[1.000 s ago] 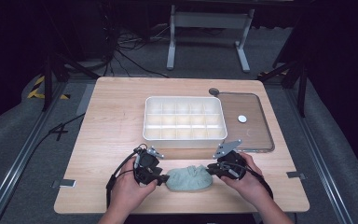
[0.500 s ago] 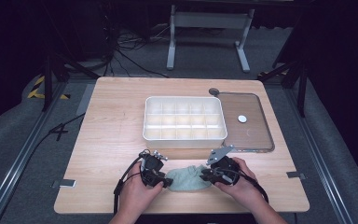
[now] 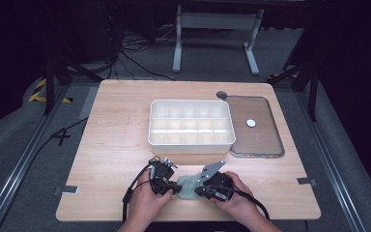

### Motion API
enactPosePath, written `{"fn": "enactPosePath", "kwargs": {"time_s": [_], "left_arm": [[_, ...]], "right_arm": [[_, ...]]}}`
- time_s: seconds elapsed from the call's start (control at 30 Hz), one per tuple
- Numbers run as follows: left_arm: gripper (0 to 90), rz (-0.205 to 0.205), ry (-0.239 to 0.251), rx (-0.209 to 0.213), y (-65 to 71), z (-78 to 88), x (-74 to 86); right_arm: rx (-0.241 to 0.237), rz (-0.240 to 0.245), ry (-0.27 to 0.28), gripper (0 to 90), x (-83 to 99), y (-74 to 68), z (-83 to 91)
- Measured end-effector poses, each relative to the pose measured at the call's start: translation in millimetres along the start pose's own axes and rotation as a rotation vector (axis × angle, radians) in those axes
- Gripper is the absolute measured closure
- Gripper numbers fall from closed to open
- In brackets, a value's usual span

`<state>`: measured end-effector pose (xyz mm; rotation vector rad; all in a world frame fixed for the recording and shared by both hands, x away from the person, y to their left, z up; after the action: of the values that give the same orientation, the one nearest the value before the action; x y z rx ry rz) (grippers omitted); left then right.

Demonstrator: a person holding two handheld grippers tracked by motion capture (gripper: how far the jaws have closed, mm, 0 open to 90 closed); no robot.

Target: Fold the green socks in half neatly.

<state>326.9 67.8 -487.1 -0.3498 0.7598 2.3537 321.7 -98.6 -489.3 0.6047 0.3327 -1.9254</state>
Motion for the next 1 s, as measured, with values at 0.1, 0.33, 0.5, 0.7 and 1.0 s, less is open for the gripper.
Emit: {"fn": "enactPosePath", "kwargs": {"time_s": [0.1,0.33,0.5,0.7,1.0], "left_arm": [[79.6,0.000,0.013,0.011,1.1,0.9,-0.4],[80.9,-0.013,0.122,0.132,9.7,7.5,-5.9],[81.3,-0.048,0.152,0.159,18.3,10.8,-9.6],[82.1,-0.043,0.126,0.147,21.5,15.9,-10.9],[82.1,-0.042,0.079,0.080,25.6,24.0,-12.1]], "right_arm": [[0.008,0.010,0.000,89.9,0.3,-1.1,-0.2],[0.001,-0.001,0.010,90.0,1.5,-0.8,-0.6],[-0.002,0.004,0.020,90.0,1.3,-0.5,-1.3],[-0.015,-0.021,0.053,89.7,3.9,2.5,0.3],[0.043,-0.152,0.067,89.5,20.9,32.7,30.8]]}}
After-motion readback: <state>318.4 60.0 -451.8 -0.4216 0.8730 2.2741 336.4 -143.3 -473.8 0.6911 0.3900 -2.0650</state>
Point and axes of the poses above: each handheld gripper's, and its own axes: z roughly backward along the jaws, x roughly out of its underside, y roughly to its right, the point moved 4 cm from there along -z, roughly forward along the jaws, and after that the axes turned 7 degrees about x, right-handed, at the moved point
